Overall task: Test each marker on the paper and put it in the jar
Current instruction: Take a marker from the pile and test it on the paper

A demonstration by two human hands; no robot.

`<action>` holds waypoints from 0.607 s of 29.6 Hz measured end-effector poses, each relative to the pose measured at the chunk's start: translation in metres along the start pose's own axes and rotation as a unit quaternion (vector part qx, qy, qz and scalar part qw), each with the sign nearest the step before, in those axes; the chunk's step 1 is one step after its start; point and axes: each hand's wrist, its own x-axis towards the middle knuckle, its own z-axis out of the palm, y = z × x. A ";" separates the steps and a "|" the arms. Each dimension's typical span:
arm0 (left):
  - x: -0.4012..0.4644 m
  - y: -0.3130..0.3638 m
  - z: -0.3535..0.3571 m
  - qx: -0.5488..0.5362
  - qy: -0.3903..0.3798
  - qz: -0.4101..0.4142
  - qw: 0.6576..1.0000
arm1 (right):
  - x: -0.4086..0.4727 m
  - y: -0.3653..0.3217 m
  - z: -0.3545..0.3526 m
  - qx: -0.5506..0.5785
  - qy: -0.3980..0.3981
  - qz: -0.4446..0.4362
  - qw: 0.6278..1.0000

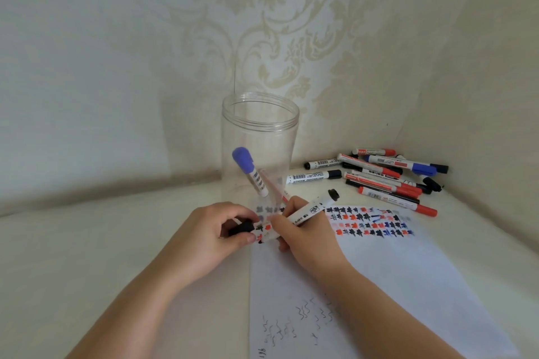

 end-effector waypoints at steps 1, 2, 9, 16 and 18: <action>0.000 0.000 -0.001 0.002 0.003 -0.001 1.000 | 0.001 0.001 0.002 -0.012 -0.006 -0.003 1.000; 0.000 -0.001 -0.001 0.002 0.003 -0.003 1.000 | 0.001 0.003 0.003 -0.030 -0.009 -0.005 0.999; 0.000 -0.002 0.001 -0.012 -0.007 -0.016 1.000 | 0.000 0.004 0.003 -0.041 -0.003 -0.019 0.999; 0.001 -0.005 0.003 0.004 0.000 -0.013 1.000 | 0.000 0.006 0.002 -0.056 -0.007 -0.023 0.998; 0.001 -0.006 0.004 0.014 0.001 -0.014 1.000 | -0.001 0.005 0.002 -0.059 -0.012 -0.023 0.998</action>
